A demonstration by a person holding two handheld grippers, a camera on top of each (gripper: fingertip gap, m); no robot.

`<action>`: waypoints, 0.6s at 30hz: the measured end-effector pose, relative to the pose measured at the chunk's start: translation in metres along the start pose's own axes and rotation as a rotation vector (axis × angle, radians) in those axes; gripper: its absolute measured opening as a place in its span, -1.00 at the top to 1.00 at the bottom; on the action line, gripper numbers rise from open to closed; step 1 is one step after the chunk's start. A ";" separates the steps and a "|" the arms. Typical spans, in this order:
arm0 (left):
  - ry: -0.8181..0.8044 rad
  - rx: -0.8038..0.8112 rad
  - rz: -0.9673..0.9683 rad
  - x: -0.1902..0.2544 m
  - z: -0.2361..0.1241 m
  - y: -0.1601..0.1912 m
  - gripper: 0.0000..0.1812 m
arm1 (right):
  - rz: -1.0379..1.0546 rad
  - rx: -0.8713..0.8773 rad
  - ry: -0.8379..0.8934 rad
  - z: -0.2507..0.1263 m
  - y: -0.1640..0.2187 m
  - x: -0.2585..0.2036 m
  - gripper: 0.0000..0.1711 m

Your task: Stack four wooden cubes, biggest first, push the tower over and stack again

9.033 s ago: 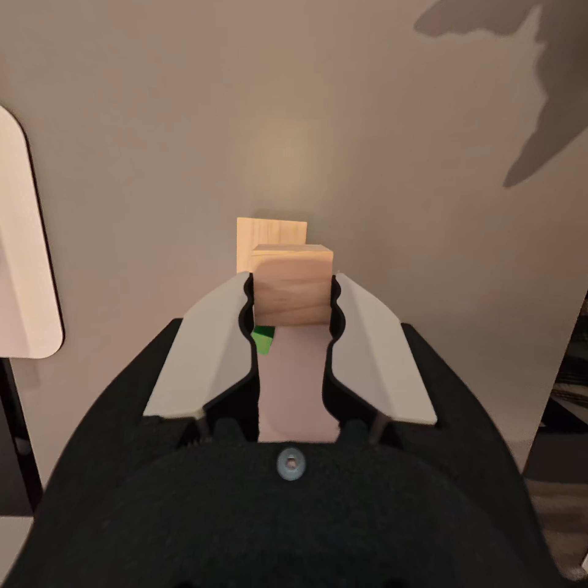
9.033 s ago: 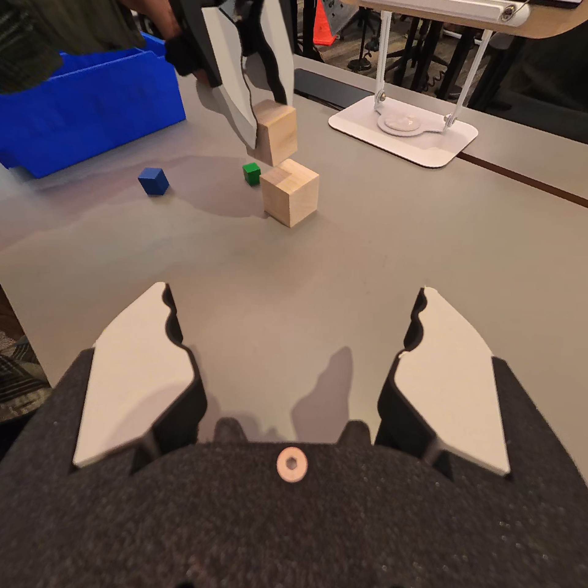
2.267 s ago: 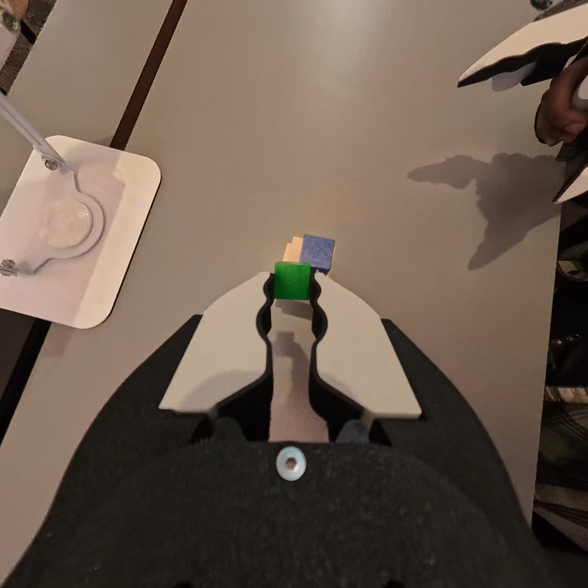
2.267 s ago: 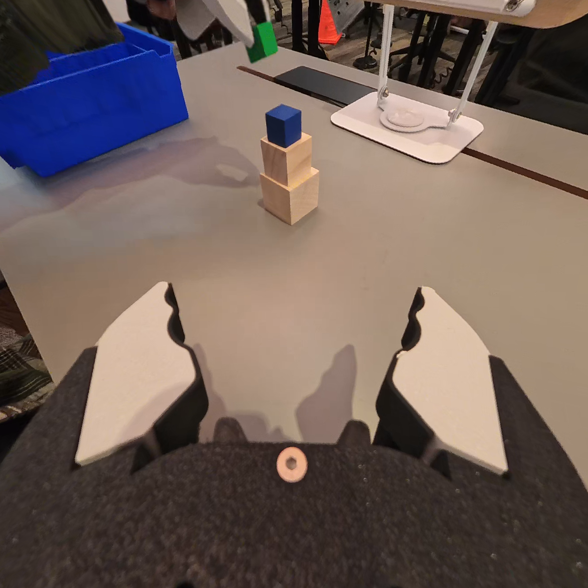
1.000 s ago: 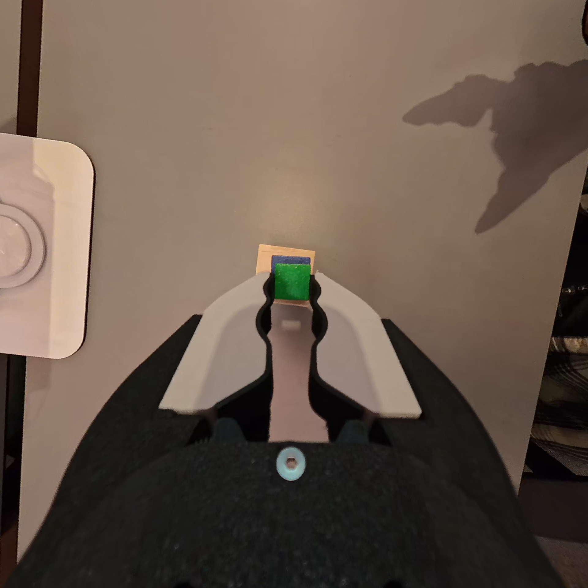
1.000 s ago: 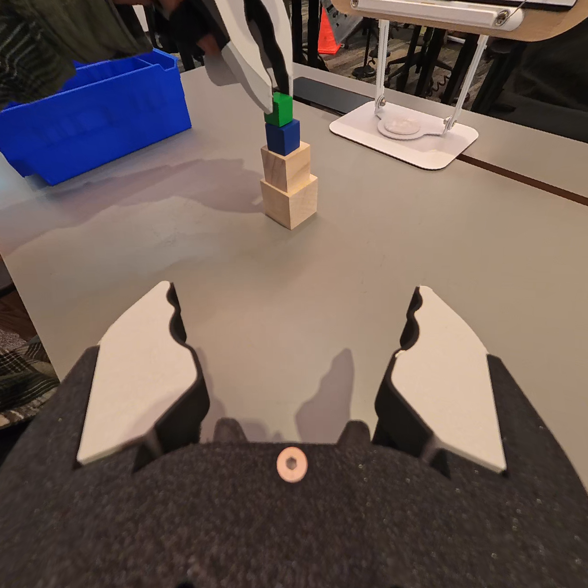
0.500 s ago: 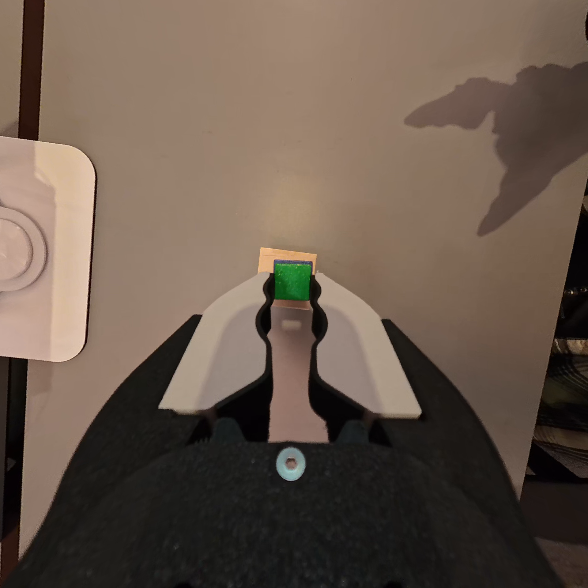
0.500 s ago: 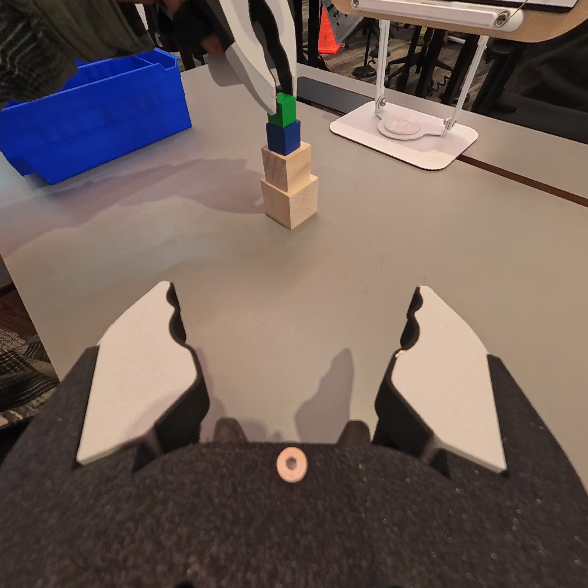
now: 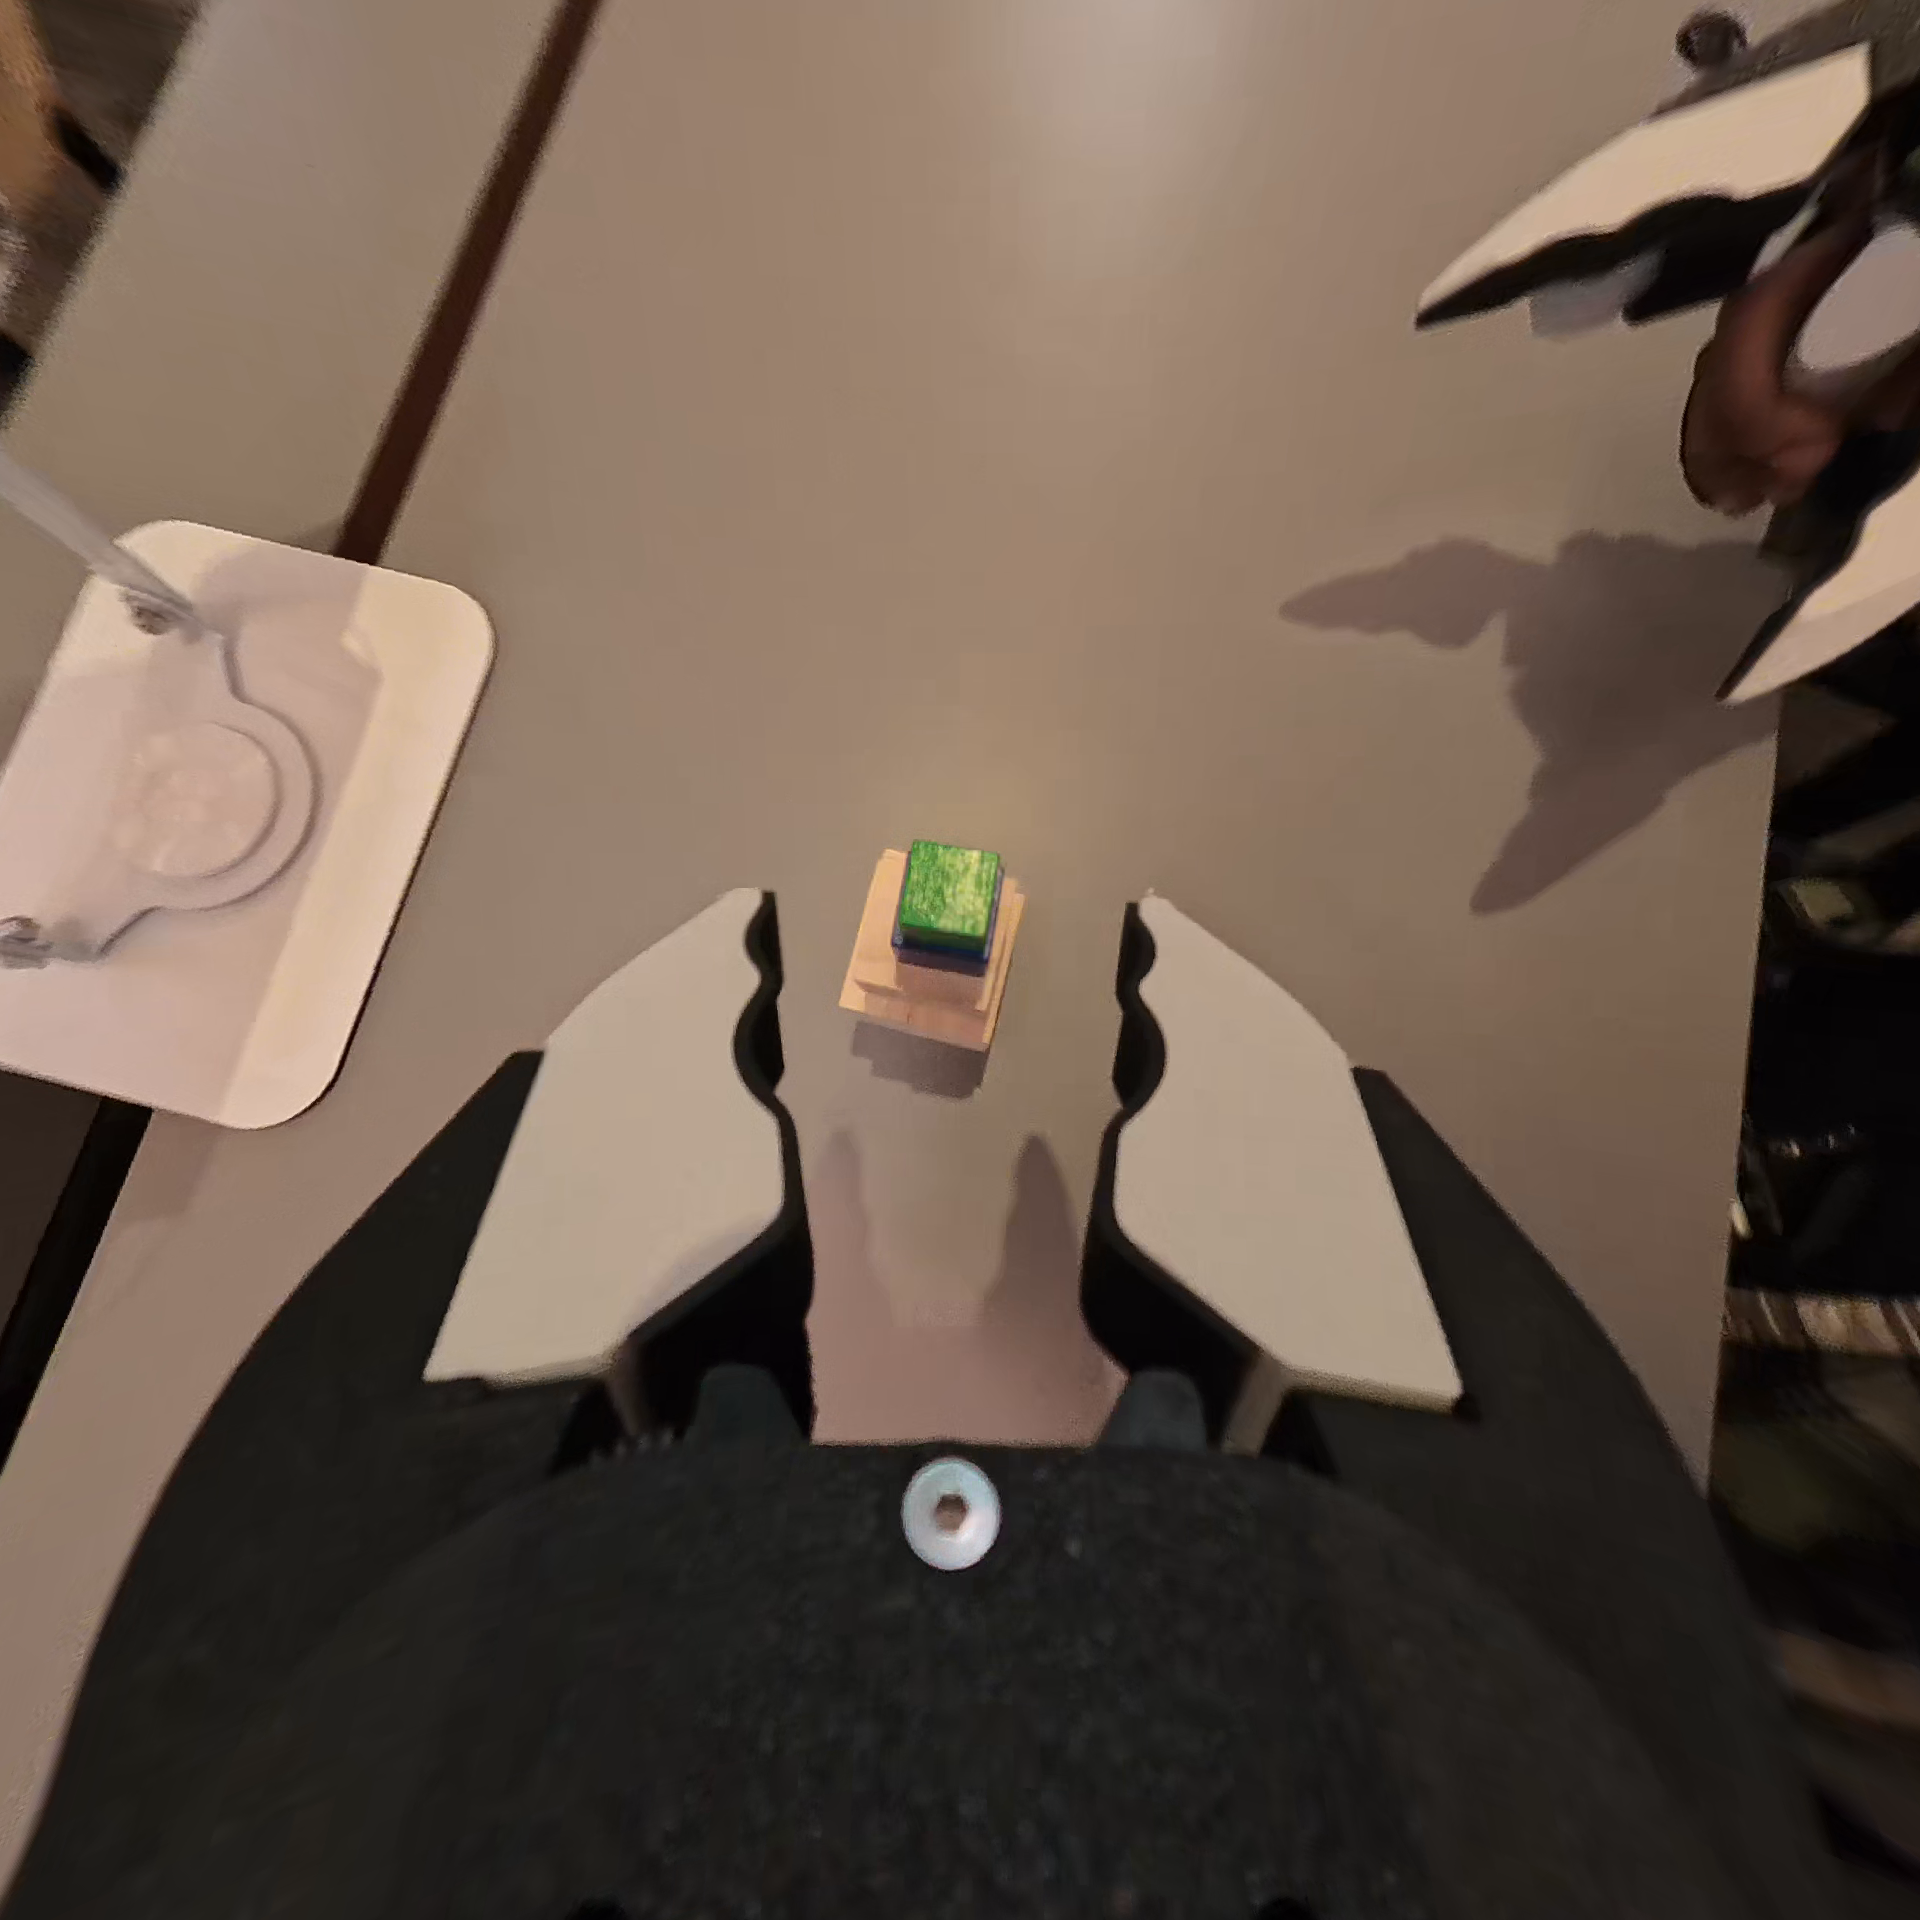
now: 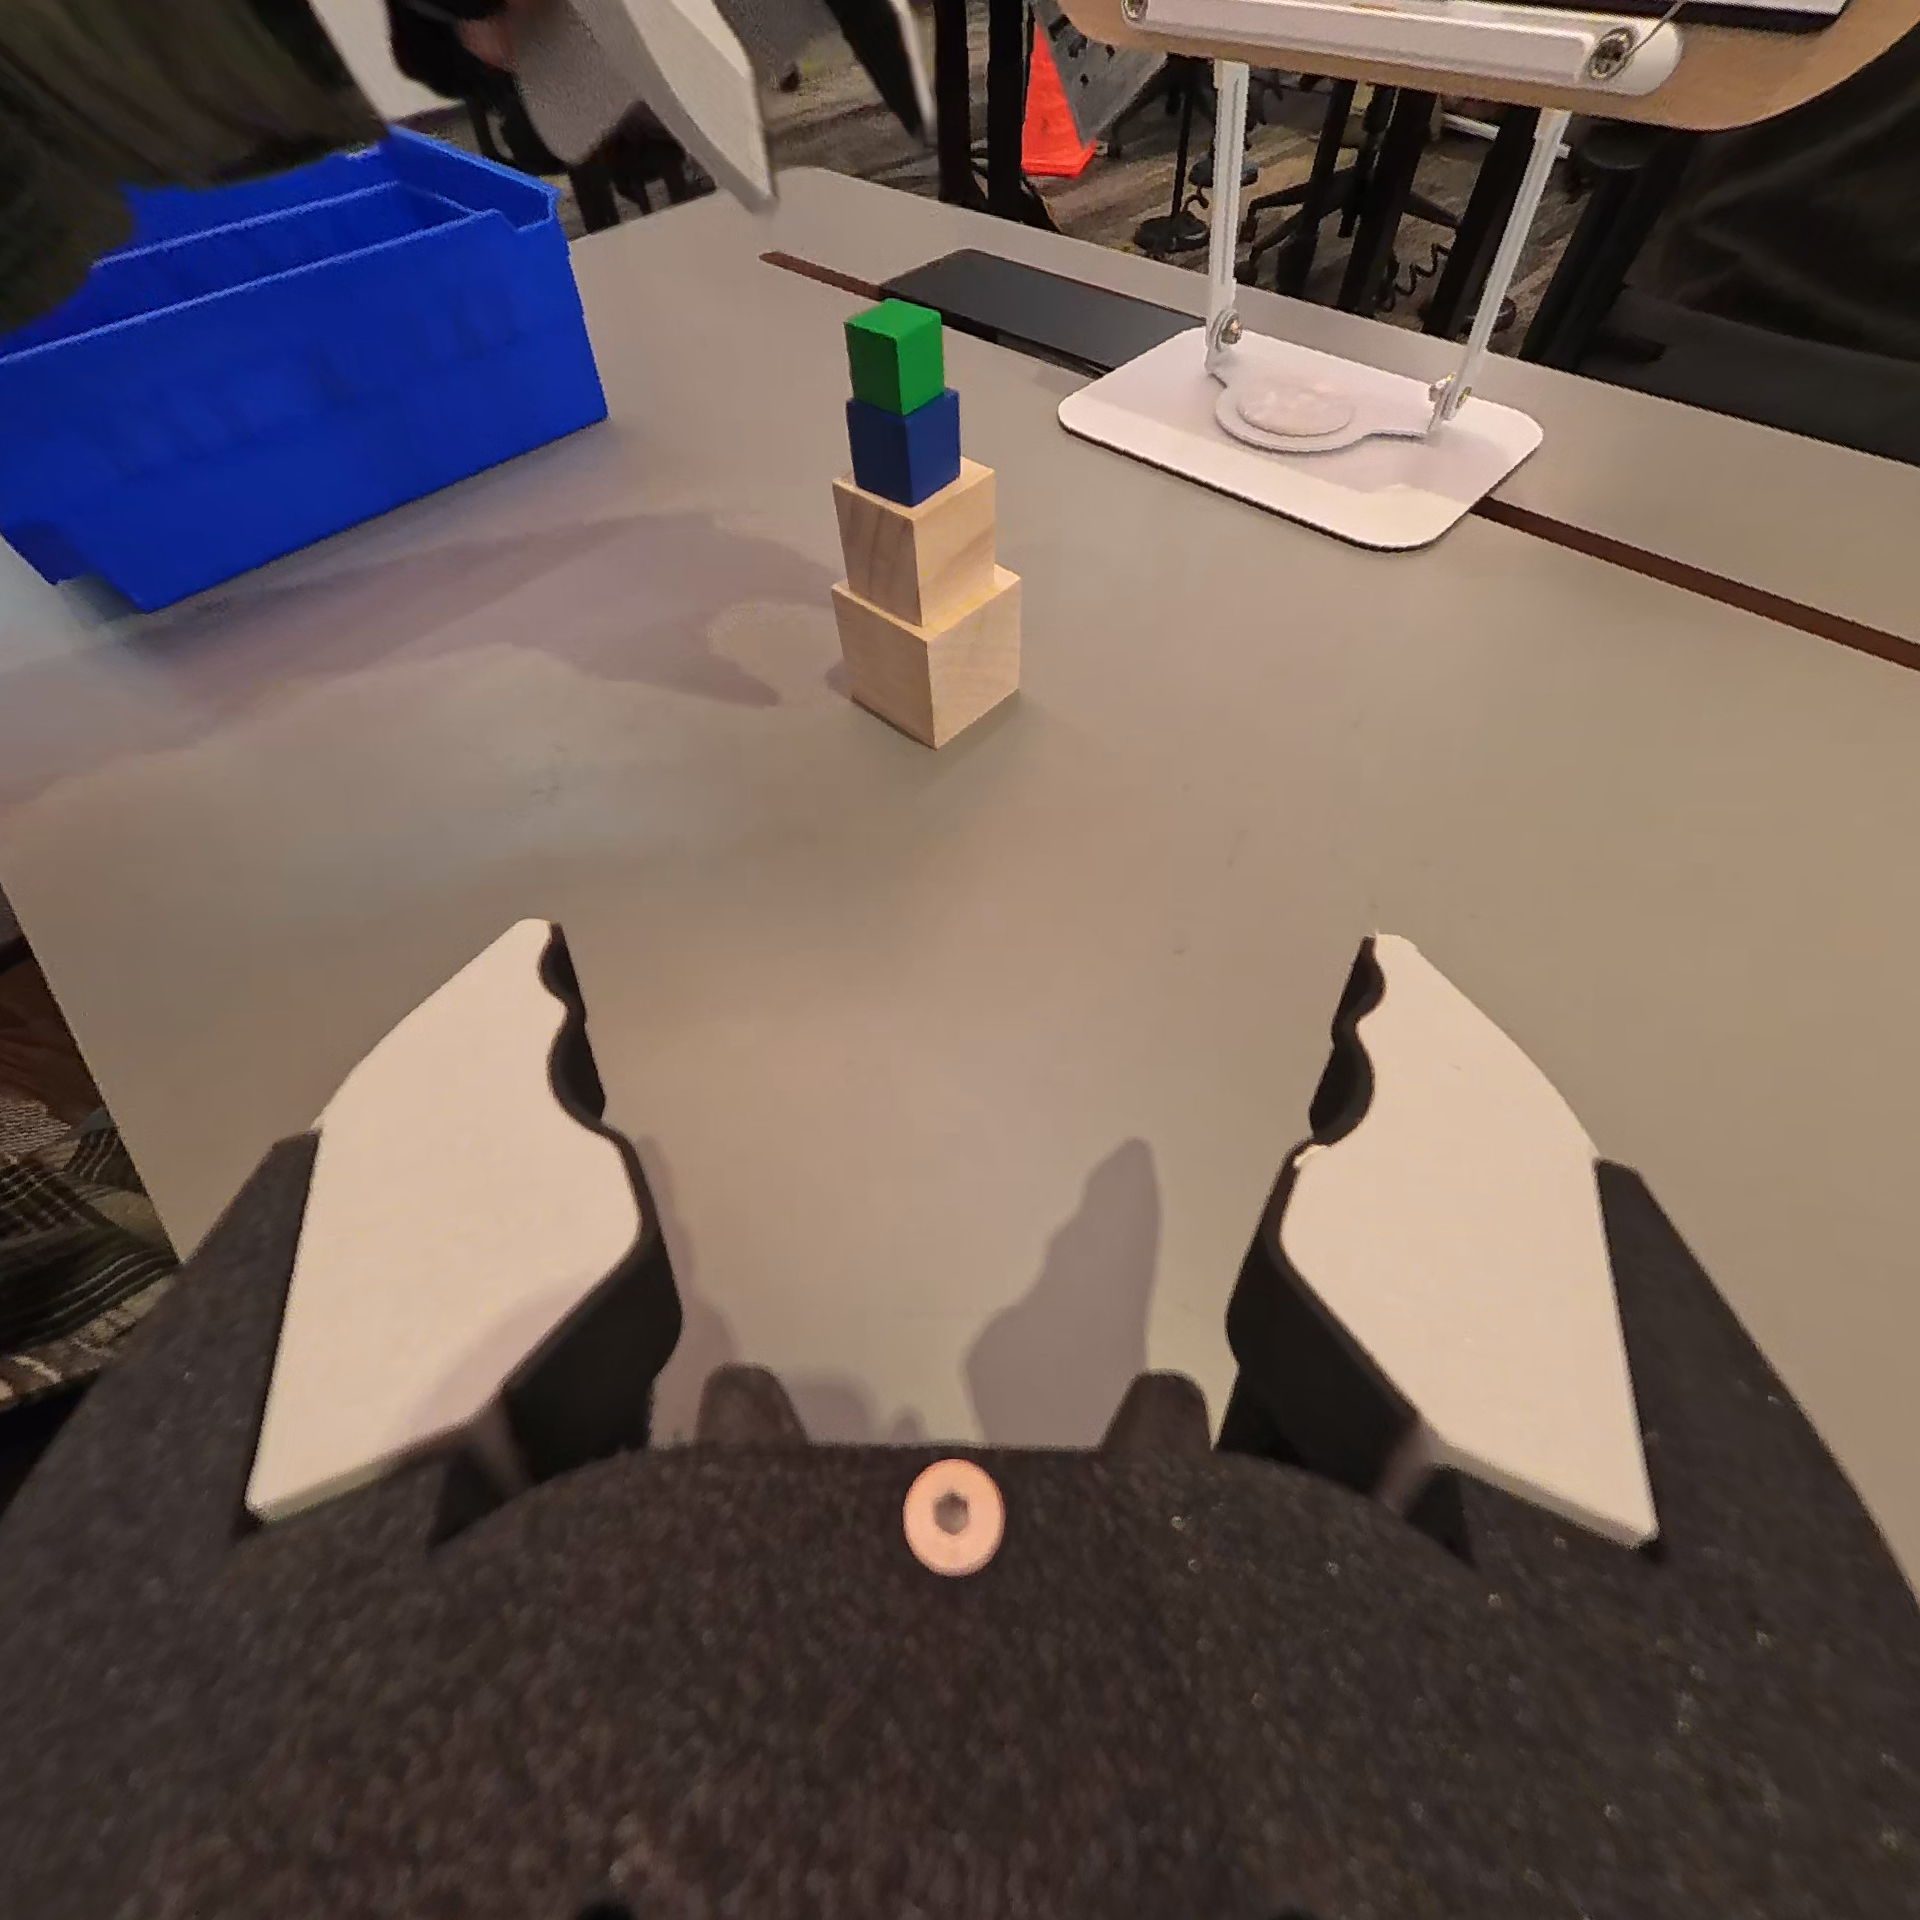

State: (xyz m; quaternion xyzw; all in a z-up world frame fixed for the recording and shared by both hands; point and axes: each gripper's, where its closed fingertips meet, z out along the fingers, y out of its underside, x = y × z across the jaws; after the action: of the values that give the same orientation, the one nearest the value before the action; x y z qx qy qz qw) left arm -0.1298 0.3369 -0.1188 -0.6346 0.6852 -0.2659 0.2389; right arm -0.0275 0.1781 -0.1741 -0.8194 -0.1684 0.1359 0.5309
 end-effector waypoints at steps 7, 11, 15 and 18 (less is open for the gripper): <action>-0.234 0.318 -0.151 0.021 -0.037 0.025 0.21 | 0.007 -0.021 0.000 0.006 0.005 -0.001 -0.56; -0.288 0.449 -0.282 0.041 -0.040 0.049 0.24 | -0.012 -0.042 0.005 0.011 0.008 -0.006 -0.56; -0.287 0.520 -0.328 0.062 -0.033 0.065 0.28 | -0.022 -0.061 0.023 0.016 0.011 -0.009 -0.56; -0.276 0.525 -0.324 0.074 -0.026 0.070 0.28 | -0.011 -0.075 0.032 0.021 0.013 -0.010 -0.56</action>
State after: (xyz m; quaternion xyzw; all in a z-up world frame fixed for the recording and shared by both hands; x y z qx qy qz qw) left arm -0.2049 0.2682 -0.1451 -0.6820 0.4448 -0.3796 0.4392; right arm -0.0436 0.1858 -0.1941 -0.8397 -0.1696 0.1135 0.5032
